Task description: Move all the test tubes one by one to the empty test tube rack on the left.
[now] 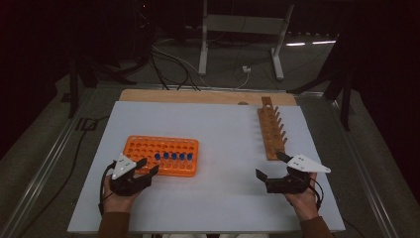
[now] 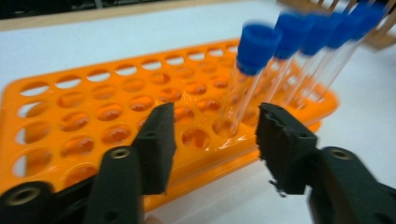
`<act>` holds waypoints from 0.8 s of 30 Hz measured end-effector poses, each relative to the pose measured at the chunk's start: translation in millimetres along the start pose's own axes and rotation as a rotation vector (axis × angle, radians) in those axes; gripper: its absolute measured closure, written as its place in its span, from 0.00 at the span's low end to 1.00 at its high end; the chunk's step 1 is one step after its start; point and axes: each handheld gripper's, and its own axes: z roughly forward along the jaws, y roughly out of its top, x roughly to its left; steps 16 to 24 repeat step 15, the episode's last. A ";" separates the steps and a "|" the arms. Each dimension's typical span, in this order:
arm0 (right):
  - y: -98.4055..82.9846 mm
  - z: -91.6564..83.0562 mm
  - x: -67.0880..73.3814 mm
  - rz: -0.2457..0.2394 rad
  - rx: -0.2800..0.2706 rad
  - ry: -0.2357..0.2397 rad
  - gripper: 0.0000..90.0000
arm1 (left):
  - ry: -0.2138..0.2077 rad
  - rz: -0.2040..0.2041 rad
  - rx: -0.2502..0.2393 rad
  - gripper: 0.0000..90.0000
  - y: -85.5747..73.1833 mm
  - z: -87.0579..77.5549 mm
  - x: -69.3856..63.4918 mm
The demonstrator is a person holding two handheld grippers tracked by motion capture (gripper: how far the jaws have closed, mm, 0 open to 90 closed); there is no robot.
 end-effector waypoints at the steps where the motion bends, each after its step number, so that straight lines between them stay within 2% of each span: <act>1: -2.7 -3.0 -2.1 0.010 -0.011 -0.008 0.00 | 0.007 0.007 -0.020 0.41 0.5 -5.3 0.2; 4: -9.9 -11.1 -7.2 0.023 -0.042 -0.030 0.00 | 0.051 0.029 -0.072 0.25 3.1 -18.2 -1.3; 9: -17.7 -22.5 -12.2 0.051 -0.081 -0.058 0.00 | 0.076 0.031 -0.153 0.02 7.9 -34.9 -1.9; 14: -23.4 -25.7 -14.1 0.063 -0.090 -0.063 0.00 | 0.079 0.024 -0.193 0.01 9.0 -42.7 0.9; 24: -24.3 -25.1 -14.7 0.065 -0.087 -0.060 0.00 | 0.080 0.026 -0.194 0.01 9.2 -43.6 1.3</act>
